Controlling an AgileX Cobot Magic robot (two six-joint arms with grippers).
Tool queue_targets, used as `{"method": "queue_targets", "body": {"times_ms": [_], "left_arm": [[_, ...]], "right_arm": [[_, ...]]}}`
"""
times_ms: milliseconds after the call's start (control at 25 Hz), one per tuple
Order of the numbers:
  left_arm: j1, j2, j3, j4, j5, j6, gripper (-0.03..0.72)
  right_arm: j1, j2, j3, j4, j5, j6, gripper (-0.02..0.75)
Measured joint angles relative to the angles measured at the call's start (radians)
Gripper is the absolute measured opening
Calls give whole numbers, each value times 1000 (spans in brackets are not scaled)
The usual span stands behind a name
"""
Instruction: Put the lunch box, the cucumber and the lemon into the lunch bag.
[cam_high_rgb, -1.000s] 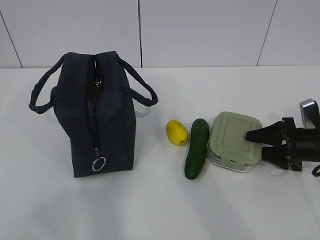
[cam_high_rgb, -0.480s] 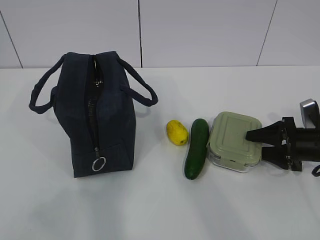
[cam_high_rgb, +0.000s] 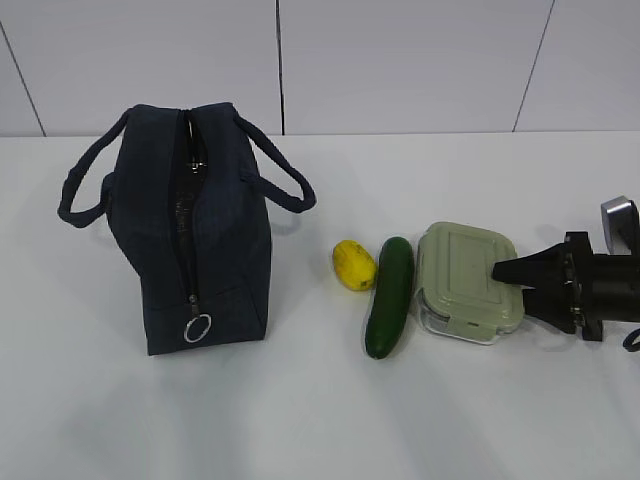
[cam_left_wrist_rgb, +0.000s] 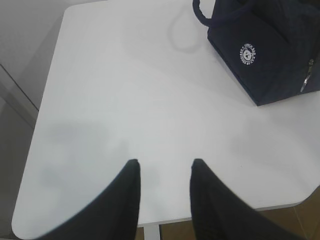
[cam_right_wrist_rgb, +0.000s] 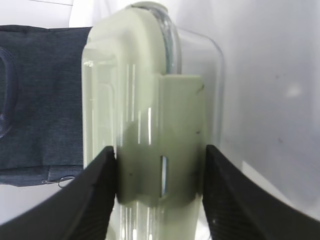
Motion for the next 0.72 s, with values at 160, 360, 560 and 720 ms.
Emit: {"method": "queue_targets", "body": {"times_ms": [160,360,560,720], "left_arm": [[0,0,0,0,0,0,245],[0,0,0,0,0,0,245],[0,0,0,0,0,0,245],[0,0,0,0,0,0,245]], "right_arm": [[0,0,0,0,0,2,398],[0,0,0,0,0,2,398],[0,0,0,0,0,4,398],[0,0,0,0,0,5,398]]}}
